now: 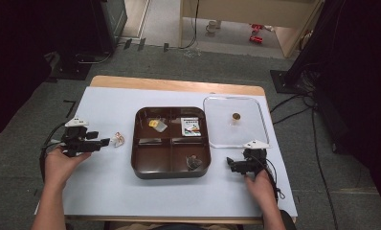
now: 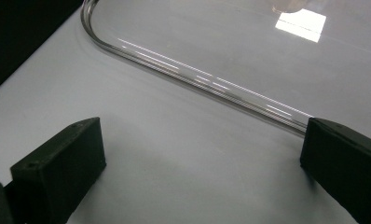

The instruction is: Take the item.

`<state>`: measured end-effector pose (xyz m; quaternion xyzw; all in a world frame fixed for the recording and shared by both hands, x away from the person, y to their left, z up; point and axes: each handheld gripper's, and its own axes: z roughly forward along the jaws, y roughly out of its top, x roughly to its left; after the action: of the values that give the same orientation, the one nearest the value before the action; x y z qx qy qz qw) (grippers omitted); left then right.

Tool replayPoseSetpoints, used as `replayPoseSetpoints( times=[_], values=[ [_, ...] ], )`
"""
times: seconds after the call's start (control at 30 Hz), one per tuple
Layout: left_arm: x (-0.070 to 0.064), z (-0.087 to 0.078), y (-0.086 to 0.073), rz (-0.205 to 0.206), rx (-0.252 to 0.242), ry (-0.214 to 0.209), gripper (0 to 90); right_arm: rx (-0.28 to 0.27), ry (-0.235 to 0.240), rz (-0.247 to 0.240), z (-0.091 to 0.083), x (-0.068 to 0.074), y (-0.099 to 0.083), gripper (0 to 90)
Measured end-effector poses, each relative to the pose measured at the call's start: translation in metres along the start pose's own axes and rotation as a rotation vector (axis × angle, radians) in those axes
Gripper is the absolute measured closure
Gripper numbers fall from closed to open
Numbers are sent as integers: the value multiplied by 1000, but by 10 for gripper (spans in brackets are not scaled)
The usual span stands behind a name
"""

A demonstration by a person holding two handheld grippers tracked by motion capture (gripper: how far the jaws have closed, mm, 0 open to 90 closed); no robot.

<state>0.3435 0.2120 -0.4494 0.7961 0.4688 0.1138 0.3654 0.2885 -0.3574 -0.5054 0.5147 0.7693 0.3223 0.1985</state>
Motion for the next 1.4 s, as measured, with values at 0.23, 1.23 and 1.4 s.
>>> replayPoseSetpoints(
  times=[0.23,1.23,1.4],
  values=[
    [6,-2,-7,-4,7,17,378,0,0,0,0,0,0,0],
    [19,7,-37,84,70,134,314,-1,0,1,0,0,0,0],
    [19,8,-42,81,35,120,256,-1,0,0,0,0,0,0]
  ],
)
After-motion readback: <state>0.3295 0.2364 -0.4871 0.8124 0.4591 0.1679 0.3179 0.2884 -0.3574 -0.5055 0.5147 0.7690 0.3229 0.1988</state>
